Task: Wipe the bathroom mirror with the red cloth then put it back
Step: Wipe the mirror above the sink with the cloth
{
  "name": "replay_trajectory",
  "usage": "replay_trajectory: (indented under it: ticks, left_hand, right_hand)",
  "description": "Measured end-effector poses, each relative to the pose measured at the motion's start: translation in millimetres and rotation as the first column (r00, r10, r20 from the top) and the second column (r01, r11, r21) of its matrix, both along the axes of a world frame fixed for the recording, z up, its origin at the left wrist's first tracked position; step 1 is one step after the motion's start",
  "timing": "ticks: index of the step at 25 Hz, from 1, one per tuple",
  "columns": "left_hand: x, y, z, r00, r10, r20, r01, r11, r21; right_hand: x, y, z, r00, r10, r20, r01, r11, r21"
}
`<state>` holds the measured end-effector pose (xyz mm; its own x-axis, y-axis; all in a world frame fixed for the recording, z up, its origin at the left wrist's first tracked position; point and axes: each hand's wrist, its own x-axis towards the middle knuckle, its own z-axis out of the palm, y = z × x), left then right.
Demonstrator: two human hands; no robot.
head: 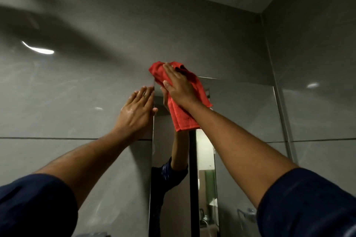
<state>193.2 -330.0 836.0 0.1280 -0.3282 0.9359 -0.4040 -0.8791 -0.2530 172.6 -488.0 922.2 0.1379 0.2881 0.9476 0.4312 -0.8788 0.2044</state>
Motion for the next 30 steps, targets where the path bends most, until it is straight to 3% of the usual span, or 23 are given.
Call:
replay_trajectory:
  ticks: [3,11,18,24,30]
  left_hand:
    - [-7,13,-7,0.999,0.027,-0.034,-0.025,0.998,0.062]
    - [-11,35,-65,0.994,0.046,-0.099,-0.045,0.999,0.004]
    - [-31,26,-148,0.979,0.03,-0.202,-0.025,0.999,0.025]
    - [-64,18,-246,0.912,0.009,-0.409,0.004,1.0,0.029]
    - [-112,27,-352,0.828,0.029,-0.561,0.005,0.998,0.059]
  right_hand:
    - [-2,18,0,0.998,0.033,-0.044,-0.036,0.997,-0.063]
    - [-8,24,-48,0.966,0.14,-0.219,-0.177,0.971,-0.16]
    - [-12,12,-158,0.951,0.107,-0.291,-0.165,0.969,-0.182]
    - [-20,4,-258,0.934,0.041,-0.356,-0.135,0.96,-0.245]
    - [-29,-4,-379,0.794,-0.027,-0.608,-0.199,0.933,-0.301]
